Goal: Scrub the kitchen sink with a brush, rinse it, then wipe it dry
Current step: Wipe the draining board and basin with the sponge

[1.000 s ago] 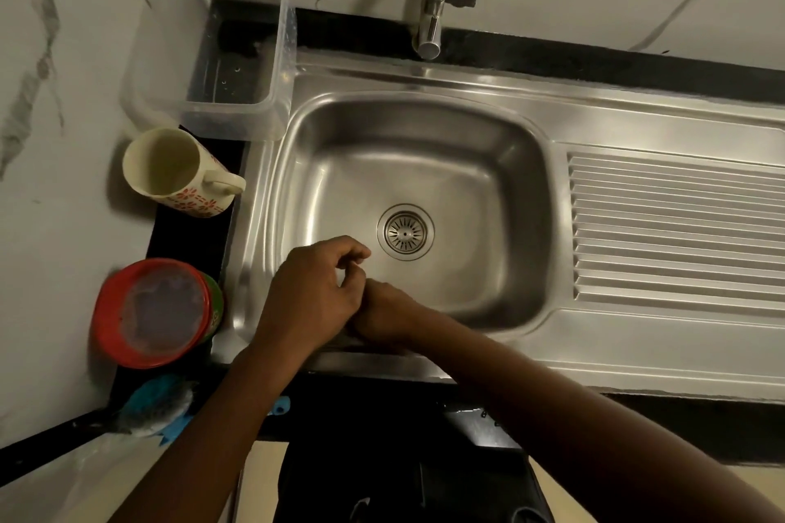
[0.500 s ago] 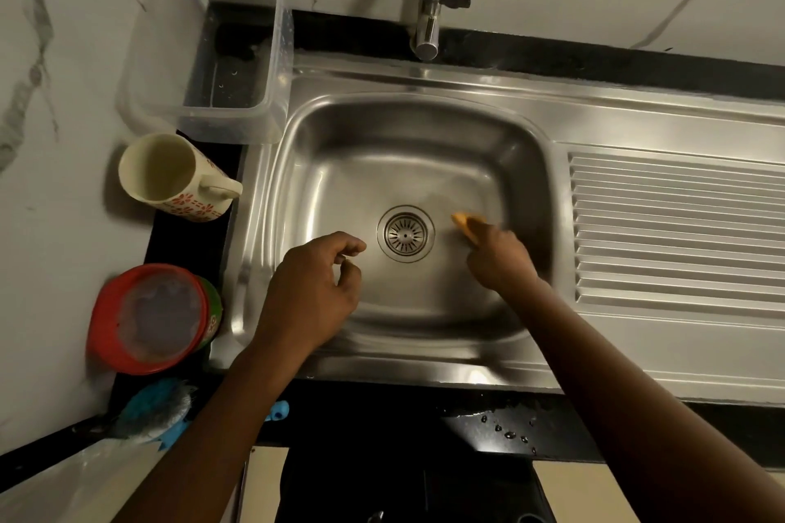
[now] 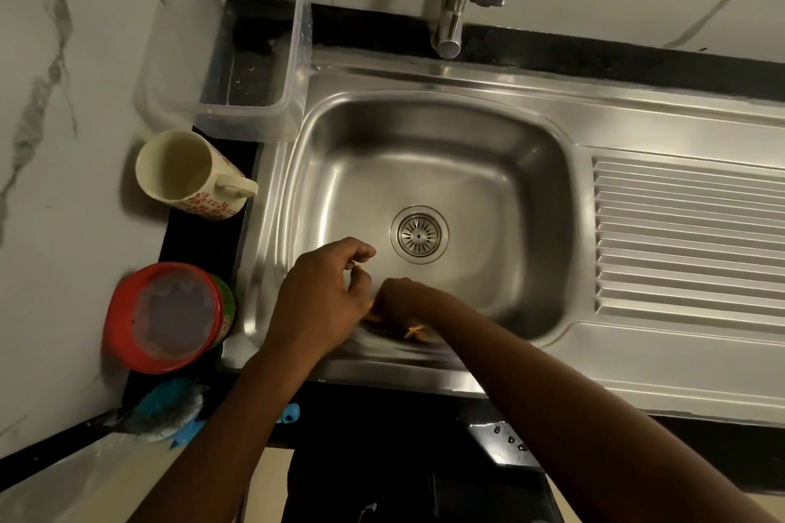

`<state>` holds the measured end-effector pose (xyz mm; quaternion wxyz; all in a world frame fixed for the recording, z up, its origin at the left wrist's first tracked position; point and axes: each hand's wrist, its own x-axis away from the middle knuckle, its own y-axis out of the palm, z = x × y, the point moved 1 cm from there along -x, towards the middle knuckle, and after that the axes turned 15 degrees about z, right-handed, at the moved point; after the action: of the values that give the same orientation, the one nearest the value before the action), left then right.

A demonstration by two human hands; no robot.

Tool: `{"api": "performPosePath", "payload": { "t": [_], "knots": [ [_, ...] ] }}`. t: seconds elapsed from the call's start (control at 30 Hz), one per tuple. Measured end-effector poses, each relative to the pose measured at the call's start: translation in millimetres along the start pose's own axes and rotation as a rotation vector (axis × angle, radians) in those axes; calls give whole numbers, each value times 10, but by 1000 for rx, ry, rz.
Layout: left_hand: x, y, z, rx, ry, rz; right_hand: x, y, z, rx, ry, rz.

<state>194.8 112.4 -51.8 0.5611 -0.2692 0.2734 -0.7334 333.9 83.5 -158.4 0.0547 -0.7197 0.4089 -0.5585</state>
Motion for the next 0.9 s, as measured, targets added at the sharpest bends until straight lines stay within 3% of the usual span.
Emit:
{"api": "performPosePath", "payload": {
  "t": [0.13,0.37,0.5,0.57,0.67,0.77,0.83,0.9],
  "knots": [
    [-22,23,18,-3,-8,-9,93,-40,-151,-10,-74,-40],
    [-132,55,25,11,-10,-14,358,-367,-233,-415,-247,-24],
    [-214,20,22,-3,27,12,392,-629,164,-899,-89,-150],
    [-241,3,-5,-2,43,22,310,-809,423,-1067,2,27],
    [-236,-16,-43,-19,75,58,38,-1077,808,-1189,165,477],
    [-211,-21,-69,-8,60,58,-240,-1233,1042,-1041,368,955],
    [-186,-18,-84,-2,45,36,-405,-1263,1031,-911,477,1104],
    [-149,-10,-108,-5,45,16,-613,-1237,917,-871,467,1103]
  ]
}}
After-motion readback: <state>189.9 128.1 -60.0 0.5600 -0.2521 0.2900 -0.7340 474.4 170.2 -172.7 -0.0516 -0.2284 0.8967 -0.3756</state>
